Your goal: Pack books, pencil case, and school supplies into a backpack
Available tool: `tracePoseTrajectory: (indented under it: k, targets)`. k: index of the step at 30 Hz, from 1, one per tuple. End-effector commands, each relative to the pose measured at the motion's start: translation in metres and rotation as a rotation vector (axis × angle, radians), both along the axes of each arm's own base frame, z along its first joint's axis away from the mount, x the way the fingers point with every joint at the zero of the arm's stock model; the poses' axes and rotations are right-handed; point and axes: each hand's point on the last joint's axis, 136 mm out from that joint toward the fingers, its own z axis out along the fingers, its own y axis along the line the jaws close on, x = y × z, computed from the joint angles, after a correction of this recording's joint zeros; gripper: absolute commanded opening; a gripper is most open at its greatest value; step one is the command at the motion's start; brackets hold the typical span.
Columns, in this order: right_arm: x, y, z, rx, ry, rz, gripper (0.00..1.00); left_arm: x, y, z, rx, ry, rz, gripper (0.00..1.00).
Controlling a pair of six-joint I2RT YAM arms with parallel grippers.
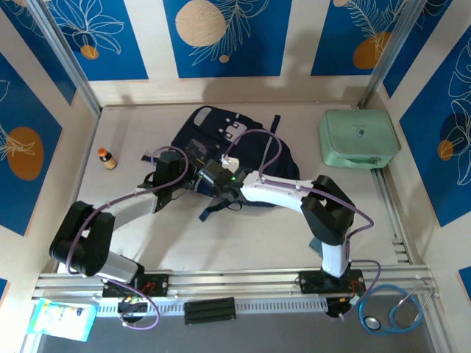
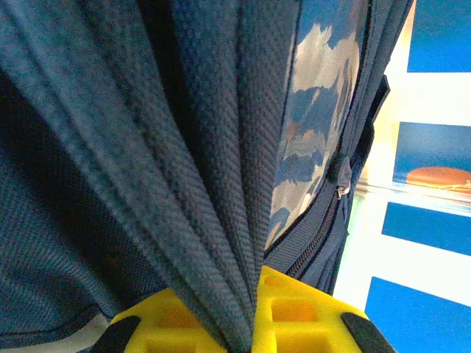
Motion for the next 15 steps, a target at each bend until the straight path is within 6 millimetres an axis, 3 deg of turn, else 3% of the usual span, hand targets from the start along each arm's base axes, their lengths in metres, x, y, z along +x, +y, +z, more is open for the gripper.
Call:
tracePoseTrajectory:
  k: [1, 11, 15]
  targets:
    - [0.035, -0.005, 0.017, 0.023, -0.098, -0.082, 0.27, -0.017, -0.027, 0.021, -0.073, -0.010, -0.136, 0.00]
    - [0.021, -0.018, 0.009, -0.010, -0.047, -0.070, 0.10, -0.013, -0.026, 0.017, -0.071, -0.014, -0.126, 0.00]
    - [0.014, -0.022, 0.010, -0.024, -0.036, -0.028, 0.09, -0.010, -0.024, 0.015, -0.065, -0.010, -0.119, 0.00]
